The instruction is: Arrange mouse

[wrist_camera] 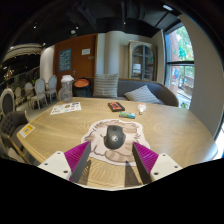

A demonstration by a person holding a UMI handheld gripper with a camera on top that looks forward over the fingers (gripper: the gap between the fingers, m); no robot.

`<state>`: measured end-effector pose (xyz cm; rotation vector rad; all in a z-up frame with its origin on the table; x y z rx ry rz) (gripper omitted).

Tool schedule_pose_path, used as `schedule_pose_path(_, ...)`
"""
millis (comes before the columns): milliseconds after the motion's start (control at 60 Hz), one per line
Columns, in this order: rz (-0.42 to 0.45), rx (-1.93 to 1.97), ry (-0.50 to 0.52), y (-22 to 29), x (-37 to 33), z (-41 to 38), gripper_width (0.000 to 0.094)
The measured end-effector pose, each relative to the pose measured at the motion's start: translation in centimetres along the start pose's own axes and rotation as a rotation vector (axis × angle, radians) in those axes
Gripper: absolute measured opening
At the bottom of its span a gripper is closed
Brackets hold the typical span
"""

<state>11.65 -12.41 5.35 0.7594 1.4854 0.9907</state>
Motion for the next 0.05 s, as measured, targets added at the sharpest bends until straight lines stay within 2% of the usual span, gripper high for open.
schedule_pose_path(50, 0.028, 0.031, 0.013, -0.4, -1.7, 0.1, 0.0854)
Point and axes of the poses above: the point between the fingertips, and its own axes, seen from behind it with the camera up: z to the right, y up, x forward, the way the camera looks, the point moved 2 cm from there along -x, backward, against the way the camera looks, and after that the axes turned 4 degrees about y, right-handed, at the moved point
